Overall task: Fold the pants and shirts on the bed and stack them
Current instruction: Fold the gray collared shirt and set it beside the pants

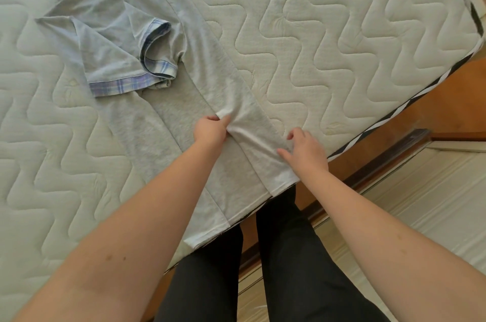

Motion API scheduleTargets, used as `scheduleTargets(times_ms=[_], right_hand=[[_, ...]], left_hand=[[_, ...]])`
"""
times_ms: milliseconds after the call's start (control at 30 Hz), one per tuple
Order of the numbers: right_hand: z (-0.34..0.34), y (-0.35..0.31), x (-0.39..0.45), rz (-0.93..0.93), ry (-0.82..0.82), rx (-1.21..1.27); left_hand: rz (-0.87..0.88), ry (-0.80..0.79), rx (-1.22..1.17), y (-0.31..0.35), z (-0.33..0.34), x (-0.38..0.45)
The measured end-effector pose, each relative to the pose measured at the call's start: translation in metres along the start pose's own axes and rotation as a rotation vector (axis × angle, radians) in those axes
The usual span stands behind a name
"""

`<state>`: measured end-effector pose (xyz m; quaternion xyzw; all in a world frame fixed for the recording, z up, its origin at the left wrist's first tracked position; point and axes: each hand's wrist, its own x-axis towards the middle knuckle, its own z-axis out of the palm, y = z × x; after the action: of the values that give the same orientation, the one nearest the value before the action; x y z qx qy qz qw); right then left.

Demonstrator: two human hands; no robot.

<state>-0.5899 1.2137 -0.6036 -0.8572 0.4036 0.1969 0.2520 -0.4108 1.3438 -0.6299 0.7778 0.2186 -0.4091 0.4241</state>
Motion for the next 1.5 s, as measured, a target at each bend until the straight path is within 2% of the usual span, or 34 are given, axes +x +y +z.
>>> scheduleTargets(times_ms=[100,200,400,500,767,867,1033,1133,1233,1333,1433,1500], right_hand=[[-0.005,-0.027,0.013,-0.124,0.013,0.111],[-0.008,-0.055,0.028,-0.175,0.022,0.209],[-0.013,-0.090,0.061,-0.207,0.024,0.255],[-0.014,-0.102,0.077,-0.241,0.025,0.254],[-0.025,-0.128,0.128,-0.127,-0.021,0.334],[-0.032,-0.143,0.147,-0.096,-0.042,0.331],[-0.038,-0.179,0.170,-0.159,-0.041,0.347],[-0.042,-0.201,0.182,-0.203,0.013,0.315],[-0.045,-0.222,0.193,-0.254,0.060,0.242],[-0.047,-0.241,0.203,-0.310,0.083,0.223],[-0.048,-0.257,0.213,-0.388,0.052,0.275],[-0.045,-0.265,0.219,-0.428,0.011,0.310]], left_hand=[[0.008,0.020,-0.189,0.013,-0.005,0.004],[-0.055,-0.002,-0.445,0.033,-0.010,0.012],[-0.061,-0.028,-0.629,0.075,-0.019,0.033],[-0.052,-0.004,-0.665,0.094,-0.024,0.045],[-0.029,0.187,-0.562,0.120,-0.043,0.076],[-0.038,0.134,-0.587,0.125,-0.049,0.082],[-0.003,0.010,-0.734,0.144,-0.054,0.080],[-0.088,-0.004,-0.560,0.150,-0.059,0.069],[-0.082,-0.069,-0.129,0.154,-0.073,0.054],[0.052,-0.086,0.128,0.164,-0.094,0.045],[0.350,0.121,0.270,0.179,-0.116,0.064],[0.477,0.259,0.298,0.191,-0.127,0.083]])
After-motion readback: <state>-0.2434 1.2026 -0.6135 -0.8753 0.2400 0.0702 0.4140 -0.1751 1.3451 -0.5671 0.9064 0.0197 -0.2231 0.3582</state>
